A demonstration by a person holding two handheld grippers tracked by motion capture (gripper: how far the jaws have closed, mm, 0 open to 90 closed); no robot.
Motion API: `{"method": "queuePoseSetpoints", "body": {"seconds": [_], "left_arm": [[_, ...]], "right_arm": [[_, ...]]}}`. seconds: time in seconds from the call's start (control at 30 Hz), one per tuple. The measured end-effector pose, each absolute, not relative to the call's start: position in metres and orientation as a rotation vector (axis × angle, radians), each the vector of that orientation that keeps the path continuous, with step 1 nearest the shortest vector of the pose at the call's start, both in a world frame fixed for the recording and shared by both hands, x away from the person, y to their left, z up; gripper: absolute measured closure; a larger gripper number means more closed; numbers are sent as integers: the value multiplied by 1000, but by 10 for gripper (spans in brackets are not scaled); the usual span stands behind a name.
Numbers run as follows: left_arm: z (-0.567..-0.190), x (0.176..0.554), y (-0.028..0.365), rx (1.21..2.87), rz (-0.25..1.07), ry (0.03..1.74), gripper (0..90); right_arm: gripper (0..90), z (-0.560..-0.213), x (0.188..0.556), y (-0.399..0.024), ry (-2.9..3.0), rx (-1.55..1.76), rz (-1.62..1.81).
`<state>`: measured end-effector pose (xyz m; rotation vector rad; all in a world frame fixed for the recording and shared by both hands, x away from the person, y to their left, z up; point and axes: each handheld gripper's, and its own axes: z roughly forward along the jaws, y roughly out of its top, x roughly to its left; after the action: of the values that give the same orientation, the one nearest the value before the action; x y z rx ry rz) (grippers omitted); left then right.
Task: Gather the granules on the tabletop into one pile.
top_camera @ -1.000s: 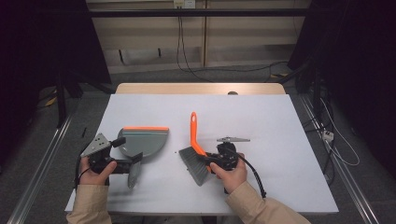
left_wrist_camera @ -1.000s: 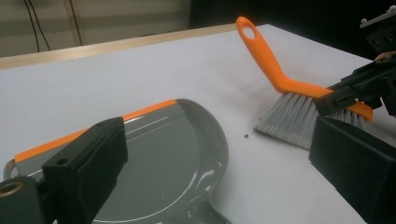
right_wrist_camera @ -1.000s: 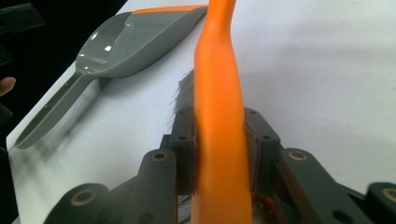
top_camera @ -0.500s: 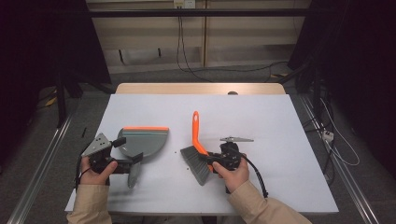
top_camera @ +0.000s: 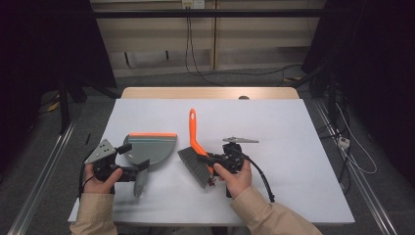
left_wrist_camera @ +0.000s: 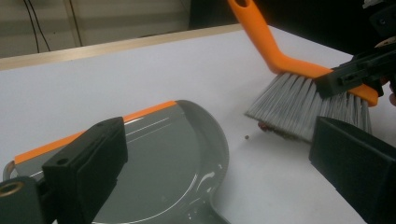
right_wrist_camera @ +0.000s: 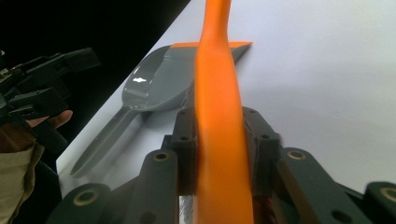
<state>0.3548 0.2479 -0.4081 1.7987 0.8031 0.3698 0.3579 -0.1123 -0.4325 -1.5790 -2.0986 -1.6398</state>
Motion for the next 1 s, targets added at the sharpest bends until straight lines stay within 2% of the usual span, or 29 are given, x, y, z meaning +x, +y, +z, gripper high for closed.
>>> {"method": "queuePoseSetpoints", "body": {"seconds": [0.27, 1.0], "left_arm": [[-407, 355, 250, 1792, 372, 806, 43], [-407, 354, 244, 1811, 377, 793, 43]], "right_arm": [[702, -448, 377, -85, -2154, -1655, -1502], [698, -451, 363, -141, -2101, -1764, -1499]]}}
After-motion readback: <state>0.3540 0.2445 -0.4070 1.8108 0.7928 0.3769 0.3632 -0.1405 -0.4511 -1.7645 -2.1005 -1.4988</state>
